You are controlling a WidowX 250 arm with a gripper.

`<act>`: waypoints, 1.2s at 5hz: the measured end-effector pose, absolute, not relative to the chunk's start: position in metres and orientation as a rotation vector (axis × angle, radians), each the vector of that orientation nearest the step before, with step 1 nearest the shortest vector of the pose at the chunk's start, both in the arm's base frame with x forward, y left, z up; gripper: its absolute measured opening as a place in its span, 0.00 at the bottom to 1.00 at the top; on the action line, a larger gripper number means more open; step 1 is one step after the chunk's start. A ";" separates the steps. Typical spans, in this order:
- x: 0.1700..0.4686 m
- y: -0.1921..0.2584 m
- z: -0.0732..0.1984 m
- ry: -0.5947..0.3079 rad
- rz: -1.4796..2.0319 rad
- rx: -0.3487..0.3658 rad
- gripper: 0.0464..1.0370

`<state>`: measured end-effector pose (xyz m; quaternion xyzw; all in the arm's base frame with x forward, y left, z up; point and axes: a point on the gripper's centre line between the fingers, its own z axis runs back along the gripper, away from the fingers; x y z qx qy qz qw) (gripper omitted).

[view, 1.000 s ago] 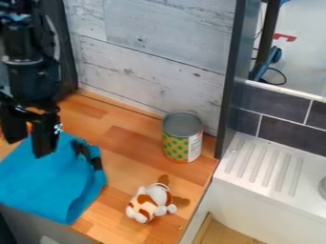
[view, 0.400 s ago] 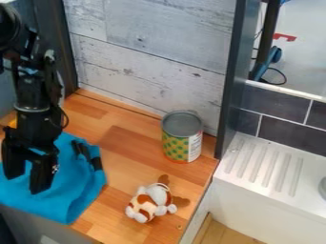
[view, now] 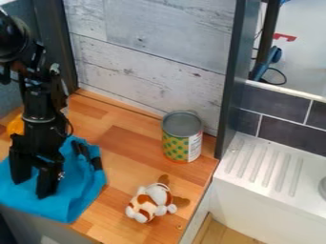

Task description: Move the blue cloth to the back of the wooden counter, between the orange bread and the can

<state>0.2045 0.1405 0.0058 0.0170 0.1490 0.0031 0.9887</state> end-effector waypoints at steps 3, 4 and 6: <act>0.290 0.148 0.004 0.122 0.020 0.058 0.96; 0.314 0.140 0.000 -0.042 0.063 0.010 0.96; 0.331 0.128 0.002 -0.059 0.070 0.017 0.96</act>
